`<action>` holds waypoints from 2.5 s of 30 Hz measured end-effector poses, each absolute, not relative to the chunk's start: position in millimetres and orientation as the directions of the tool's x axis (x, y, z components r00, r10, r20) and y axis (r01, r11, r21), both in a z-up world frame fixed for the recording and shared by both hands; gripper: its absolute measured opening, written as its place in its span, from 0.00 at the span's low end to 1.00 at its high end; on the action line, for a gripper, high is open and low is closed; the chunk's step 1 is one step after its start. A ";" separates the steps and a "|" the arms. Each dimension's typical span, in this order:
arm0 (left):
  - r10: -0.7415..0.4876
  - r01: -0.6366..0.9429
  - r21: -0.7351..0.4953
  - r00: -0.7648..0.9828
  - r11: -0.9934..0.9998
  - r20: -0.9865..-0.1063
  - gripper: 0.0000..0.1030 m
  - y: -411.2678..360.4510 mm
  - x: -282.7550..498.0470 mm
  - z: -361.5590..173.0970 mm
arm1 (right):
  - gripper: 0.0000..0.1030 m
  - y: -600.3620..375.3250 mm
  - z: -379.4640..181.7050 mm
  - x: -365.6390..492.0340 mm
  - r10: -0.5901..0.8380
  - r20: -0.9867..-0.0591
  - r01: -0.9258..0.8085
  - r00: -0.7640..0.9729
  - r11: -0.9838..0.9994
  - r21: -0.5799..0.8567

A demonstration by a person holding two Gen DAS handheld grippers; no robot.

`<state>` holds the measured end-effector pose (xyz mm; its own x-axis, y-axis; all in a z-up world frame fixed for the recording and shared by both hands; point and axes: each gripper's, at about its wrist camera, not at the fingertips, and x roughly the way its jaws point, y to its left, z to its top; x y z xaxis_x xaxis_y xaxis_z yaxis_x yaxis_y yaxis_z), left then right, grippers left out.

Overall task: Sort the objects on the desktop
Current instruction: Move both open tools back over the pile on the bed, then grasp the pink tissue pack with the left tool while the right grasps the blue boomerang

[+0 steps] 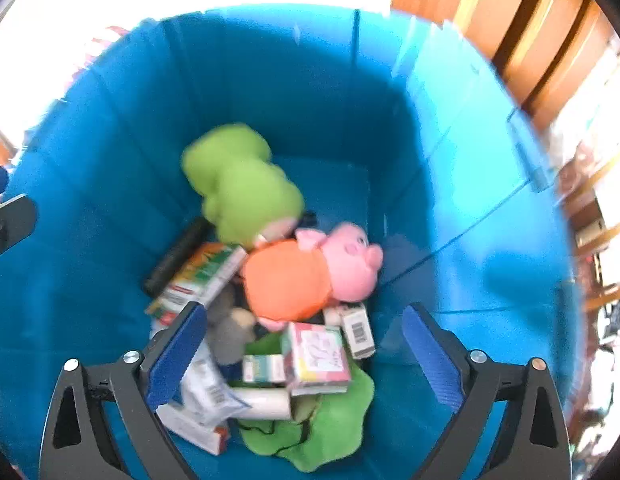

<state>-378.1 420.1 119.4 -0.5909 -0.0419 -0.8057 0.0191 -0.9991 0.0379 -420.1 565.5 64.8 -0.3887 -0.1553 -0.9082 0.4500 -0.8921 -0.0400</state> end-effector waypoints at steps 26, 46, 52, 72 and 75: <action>-0.284 0.398 -0.144 -0.824 -0.906 -0.490 0.72 180.7 -97.8 80.3 | 1.00 447.1 165.8 -182.7 -0.636 -0.547 0.731 -0.544 -0.680 0.064; -0.381 0.714 -0.041 -0.421 -0.699 -0.823 0.72 -135.3 64.9 -99.9 | 1.00 187.6 -23.9 -124.5 -0.557 -0.780 0.770 -0.285 -0.618 0.161; -0.280 0.607 -0.048 -0.433 -0.793 -0.857 0.72 -157.1 18.0 -131.3 | 1.00 158.2 -65.4 -116.9 -0.482 -0.840 0.733 -0.249 -0.660 0.162; -0.265 0.600 -0.073 -0.456 -0.797 -0.849 0.57 -173.6 25.9 -137.2 | 0.76 45.0 -123.0 -49.0 -0.458 -0.856 0.877 -0.240 -0.481 0.012; -0.275 0.609 -0.077 -0.464 -0.790 -0.842 0.57 -179.5 34.4 -132.3 | 0.73 31.9 -125.5 -44.4 -0.486 -0.840 0.889 -0.240 -0.458 0.011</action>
